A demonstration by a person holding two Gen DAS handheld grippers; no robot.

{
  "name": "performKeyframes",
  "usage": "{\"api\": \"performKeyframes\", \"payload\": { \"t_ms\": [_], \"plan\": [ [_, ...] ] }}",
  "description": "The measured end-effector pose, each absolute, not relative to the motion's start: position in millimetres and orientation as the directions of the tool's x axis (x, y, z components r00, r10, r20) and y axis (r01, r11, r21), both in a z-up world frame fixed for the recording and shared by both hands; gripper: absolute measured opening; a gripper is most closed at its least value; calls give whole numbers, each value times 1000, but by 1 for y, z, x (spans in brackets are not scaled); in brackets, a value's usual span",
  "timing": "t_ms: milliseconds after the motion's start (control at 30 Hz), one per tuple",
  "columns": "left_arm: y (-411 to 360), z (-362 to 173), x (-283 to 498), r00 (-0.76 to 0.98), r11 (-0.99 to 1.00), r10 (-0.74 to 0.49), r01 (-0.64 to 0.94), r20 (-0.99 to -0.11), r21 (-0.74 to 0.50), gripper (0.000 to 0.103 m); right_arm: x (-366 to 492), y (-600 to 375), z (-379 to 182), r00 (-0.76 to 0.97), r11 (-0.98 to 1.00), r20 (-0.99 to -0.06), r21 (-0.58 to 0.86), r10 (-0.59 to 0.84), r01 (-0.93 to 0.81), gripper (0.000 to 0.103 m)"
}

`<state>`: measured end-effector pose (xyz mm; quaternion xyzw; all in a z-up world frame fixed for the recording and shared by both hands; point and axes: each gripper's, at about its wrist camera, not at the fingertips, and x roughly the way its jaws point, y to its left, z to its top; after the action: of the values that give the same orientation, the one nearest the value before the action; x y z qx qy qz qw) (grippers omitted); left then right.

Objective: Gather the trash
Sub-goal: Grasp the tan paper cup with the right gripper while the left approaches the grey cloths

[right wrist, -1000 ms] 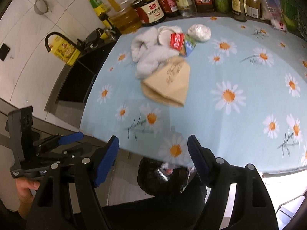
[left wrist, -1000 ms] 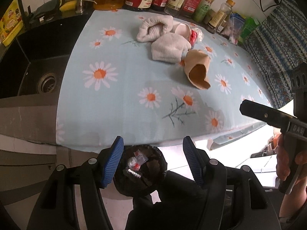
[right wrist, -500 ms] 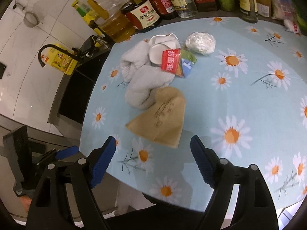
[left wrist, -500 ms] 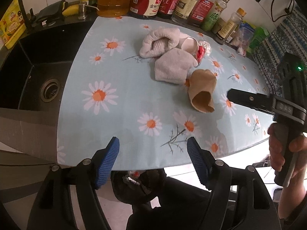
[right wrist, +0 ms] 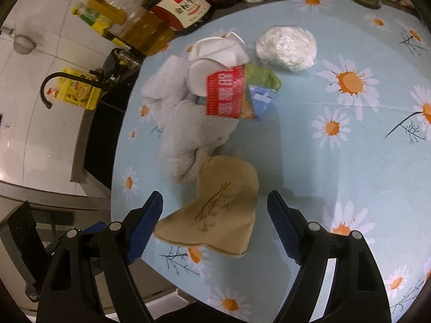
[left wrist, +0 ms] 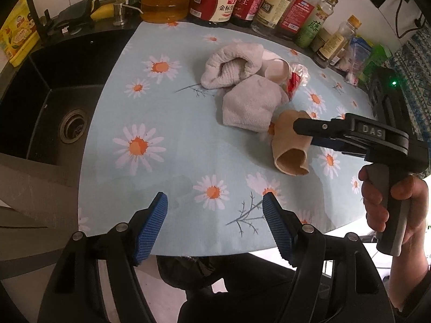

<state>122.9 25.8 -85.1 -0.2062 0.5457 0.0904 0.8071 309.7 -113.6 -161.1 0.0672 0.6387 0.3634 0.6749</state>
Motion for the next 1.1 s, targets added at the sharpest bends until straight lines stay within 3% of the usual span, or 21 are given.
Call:
{"api": "performKeyframes", "payload": {
  "t_ms": [267,367,1100],
  "plan": [
    [26,-86,130,384,898,-81,-373,-920,-234,71,315,-109,-171,-131,726,-812,571,569,-383,53],
    [25,-86,132,381,899,-83,-369,-921,-234,71,313,-108,-168,-123,724,-816,561,565,-400,50],
    [13,-88,191,375,948,-104,-243,-921,-206,71,294,-181,-142,-28,733,-796,571,605,-370,50]
  ]
}}
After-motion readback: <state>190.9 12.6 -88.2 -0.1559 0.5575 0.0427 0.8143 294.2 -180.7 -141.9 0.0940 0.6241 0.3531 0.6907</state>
